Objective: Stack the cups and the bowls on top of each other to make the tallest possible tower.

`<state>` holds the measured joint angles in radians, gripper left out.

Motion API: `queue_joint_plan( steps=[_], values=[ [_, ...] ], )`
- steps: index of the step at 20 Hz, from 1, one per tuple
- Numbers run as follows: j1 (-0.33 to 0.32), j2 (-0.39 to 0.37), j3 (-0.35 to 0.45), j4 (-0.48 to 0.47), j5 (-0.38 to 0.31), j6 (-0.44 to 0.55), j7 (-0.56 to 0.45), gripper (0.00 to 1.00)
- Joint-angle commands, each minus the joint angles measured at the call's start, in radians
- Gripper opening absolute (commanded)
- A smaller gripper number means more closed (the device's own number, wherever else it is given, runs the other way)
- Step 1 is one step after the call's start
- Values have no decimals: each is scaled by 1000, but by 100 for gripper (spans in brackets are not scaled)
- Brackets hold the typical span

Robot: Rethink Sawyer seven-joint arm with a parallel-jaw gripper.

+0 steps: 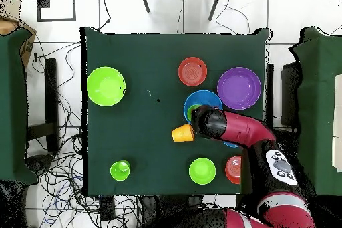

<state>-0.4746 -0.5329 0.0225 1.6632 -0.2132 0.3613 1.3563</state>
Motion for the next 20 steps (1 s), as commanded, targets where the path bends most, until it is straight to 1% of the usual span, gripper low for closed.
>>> queue_joint_plan(
  steps=[1, 3, 11, 20],
  values=[
    [-8, 49, 70, -25, -71, 19, 18, 0],
    [-7, 54, 67, -28, -74, 16, 17, 0],
    [28, 31, 30, -26, -97, 21, 23, 0],
    [43, 17, 26, -9, -107, 17, 36, 0]
  ],
)
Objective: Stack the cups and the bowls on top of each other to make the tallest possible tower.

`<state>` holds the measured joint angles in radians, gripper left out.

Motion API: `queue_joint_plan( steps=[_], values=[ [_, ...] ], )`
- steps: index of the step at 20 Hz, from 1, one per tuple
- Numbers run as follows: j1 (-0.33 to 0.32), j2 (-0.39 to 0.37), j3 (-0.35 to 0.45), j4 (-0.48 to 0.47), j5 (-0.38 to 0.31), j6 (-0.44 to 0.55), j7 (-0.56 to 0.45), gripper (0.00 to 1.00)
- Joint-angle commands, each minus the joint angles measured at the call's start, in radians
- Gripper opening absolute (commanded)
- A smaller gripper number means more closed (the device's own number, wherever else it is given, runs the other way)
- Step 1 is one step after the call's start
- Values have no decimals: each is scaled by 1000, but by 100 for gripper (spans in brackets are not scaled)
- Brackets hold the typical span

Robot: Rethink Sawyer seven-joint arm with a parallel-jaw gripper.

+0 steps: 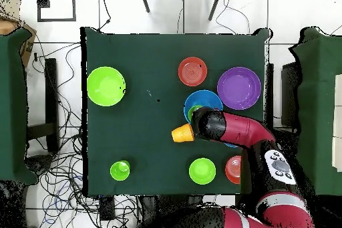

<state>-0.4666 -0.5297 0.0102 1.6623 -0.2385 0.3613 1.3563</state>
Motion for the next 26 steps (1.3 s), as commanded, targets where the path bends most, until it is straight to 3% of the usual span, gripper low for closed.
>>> queue_joint_plan(
  steps=[1, 22, 23, 26],
  values=[
    [40, 12, 37, -6, -82, 17, 40, 0],
    [150, 36, 11, -29, -44, 17, 94, 0],
    [152, 30, 7, -9, -43, 2, 96, 100],
    [164, 31, 4, -3, -42, -5, 105, 100]
  ],
)
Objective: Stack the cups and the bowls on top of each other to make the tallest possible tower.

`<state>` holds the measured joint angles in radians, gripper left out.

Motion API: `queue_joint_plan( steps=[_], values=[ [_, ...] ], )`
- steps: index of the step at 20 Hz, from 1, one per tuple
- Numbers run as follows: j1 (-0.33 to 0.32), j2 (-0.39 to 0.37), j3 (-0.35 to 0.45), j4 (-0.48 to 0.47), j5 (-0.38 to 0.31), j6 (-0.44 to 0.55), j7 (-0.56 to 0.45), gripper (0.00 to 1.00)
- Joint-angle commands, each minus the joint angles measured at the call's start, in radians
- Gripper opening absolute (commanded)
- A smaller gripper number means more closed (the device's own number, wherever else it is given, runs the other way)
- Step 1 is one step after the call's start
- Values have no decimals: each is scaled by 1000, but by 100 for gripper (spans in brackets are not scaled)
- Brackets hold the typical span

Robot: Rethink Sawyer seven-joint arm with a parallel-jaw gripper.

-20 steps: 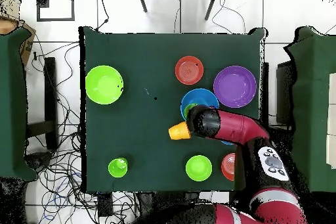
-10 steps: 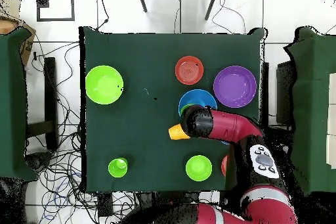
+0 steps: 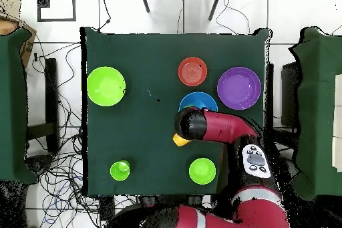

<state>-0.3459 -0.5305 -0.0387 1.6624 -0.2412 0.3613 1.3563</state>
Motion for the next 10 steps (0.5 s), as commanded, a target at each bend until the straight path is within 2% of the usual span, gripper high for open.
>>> queue_joint_plan(
  steps=[1, 10],
  values=[
    [47, 33, 53, -5, -36, -4, 107, 100],
    [88, 35, 45, 41, -31, -54, 139, 100]
  ],
)
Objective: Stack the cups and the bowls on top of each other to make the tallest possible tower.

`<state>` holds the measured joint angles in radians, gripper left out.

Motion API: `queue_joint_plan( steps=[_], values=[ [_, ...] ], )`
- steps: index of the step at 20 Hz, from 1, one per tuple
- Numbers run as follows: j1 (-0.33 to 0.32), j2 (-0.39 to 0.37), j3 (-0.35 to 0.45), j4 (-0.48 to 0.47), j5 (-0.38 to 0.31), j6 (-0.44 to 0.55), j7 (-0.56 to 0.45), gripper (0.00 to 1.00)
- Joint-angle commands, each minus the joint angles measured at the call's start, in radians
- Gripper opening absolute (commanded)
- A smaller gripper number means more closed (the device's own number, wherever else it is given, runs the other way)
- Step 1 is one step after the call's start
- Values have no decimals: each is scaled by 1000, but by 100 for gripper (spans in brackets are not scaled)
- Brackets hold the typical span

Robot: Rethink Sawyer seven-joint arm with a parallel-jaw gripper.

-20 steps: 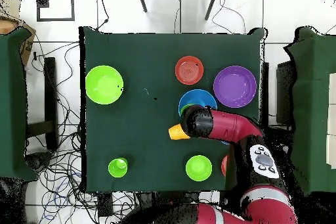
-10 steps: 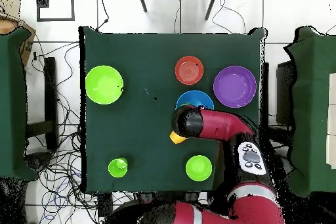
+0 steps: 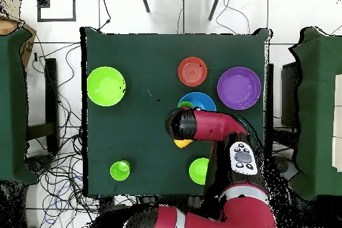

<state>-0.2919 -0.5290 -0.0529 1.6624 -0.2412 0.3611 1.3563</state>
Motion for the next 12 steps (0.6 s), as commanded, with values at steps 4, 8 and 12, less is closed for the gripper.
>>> queue_joint_plan(
  steps=[4, 8, 12],
  values=[
    [68, 42, 38, 37, -27, -58, 161, 100],
    [73, 7, 43, 68, -26, -50, 149, 100],
    [41, -33, 60, 102, -38, -23, 101, 100]
  ],
)
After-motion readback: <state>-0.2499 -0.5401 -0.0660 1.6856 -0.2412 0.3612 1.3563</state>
